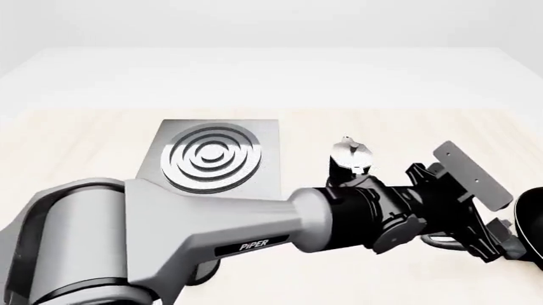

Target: Put the frying pan on the stove.

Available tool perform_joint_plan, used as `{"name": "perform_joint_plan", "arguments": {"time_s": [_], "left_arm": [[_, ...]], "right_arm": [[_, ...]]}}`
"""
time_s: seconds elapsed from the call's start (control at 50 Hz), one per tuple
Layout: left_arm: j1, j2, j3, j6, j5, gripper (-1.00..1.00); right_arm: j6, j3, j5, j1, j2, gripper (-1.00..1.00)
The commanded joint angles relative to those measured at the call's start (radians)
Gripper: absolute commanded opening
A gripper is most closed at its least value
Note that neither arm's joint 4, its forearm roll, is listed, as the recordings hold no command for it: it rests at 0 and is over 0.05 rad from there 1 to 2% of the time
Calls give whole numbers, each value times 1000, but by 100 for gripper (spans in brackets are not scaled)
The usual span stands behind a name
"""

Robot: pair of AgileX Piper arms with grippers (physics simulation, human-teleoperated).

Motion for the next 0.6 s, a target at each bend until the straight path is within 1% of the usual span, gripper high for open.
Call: {"name": "perform_joint_plan", "arguments": {"time_s": [0.02, 0.26, 0.6], "left_arm": [[1, 45, -58, 2, 37, 100], [4, 100, -117, 10, 74, 100], [-4, 139, -156, 18, 108, 100]], "right_arm": [[2, -1, 0, -3, 0, 100], [4, -2, 1, 0, 0, 100], [-1, -8, 1, 4, 0, 100]]}}
